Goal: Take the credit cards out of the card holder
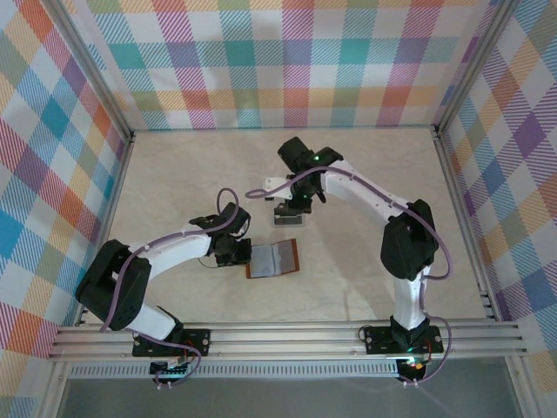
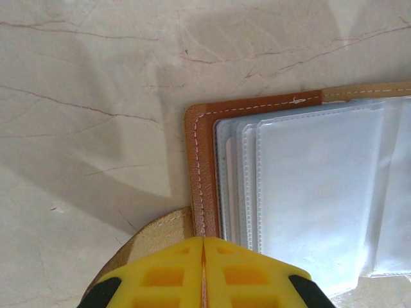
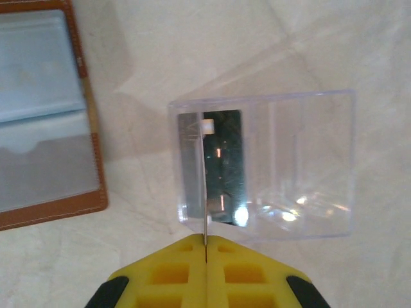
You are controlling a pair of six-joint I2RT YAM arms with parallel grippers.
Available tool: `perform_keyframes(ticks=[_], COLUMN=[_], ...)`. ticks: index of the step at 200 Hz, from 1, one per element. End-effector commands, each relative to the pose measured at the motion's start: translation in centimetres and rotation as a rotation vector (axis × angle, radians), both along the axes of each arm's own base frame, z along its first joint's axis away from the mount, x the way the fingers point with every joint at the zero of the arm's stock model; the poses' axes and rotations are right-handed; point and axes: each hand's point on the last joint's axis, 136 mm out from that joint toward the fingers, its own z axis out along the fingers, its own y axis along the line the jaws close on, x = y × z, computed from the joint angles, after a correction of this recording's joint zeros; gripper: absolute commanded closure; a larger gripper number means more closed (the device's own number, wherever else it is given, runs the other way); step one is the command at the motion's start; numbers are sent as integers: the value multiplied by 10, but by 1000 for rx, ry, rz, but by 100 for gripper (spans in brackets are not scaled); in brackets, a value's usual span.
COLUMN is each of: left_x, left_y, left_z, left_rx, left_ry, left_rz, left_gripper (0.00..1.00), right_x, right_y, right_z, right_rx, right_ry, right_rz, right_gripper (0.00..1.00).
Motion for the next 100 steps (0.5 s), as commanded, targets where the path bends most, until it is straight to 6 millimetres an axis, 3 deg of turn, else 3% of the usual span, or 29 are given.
perform_keyframes(ticks=[1,46,100], left_x=[-7,-7,-5], left_y=[7,5,8], left_z=[-1,-3,-6], left_rx=[13,9,26], left_ry=[19,30,29], left_rz=[16,17,31], left_gripper=[90,90,90], right_x=[1,13,14], right_y=[-7,3,8], right_z=[2,-2,-27], right_rx=[-68,-87,-114], right_ry=[31,59,143], right_rz=[71,97,96], right_gripper=[100,100,100])
